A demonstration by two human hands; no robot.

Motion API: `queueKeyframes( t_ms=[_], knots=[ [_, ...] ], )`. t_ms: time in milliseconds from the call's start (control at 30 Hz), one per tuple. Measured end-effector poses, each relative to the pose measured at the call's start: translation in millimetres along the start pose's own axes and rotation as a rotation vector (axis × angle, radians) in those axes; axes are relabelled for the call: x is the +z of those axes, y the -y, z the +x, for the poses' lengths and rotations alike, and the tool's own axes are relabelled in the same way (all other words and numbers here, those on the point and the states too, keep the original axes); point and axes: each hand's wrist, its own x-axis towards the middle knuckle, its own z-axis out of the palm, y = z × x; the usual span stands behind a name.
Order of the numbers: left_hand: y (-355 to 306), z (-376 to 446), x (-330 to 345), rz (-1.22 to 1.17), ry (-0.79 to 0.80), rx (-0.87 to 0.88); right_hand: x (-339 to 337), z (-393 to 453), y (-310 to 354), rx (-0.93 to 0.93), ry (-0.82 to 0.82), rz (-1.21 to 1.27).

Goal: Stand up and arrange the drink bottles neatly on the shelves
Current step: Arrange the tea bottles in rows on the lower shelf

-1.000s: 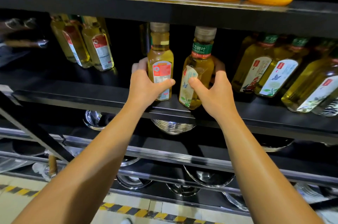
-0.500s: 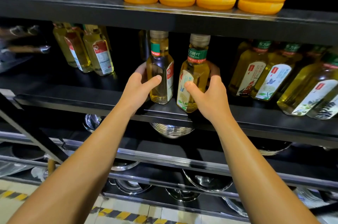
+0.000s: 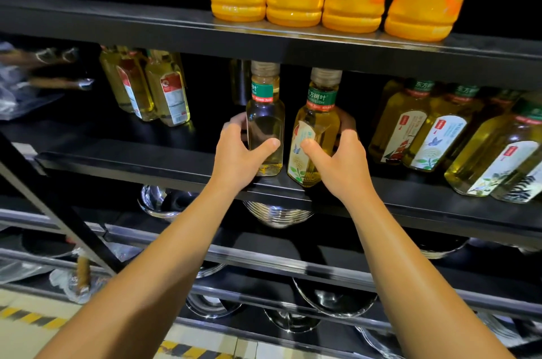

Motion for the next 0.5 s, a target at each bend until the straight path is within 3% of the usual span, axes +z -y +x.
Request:
queueKeyframes(
  t_ms=[333, 500],
  knots=[
    [0.2, -11.1, -23.6, -0.116, 0.124, 0.011, 0.5, 0.3, 0.3, -0.001, 0.006, 0.019],
    [4.0, -9.9, -15.7, 0.041, 0.040, 0.056, 0.2, -1.4, 2.4, -0.006, -0.006, 0.012]
  ],
)
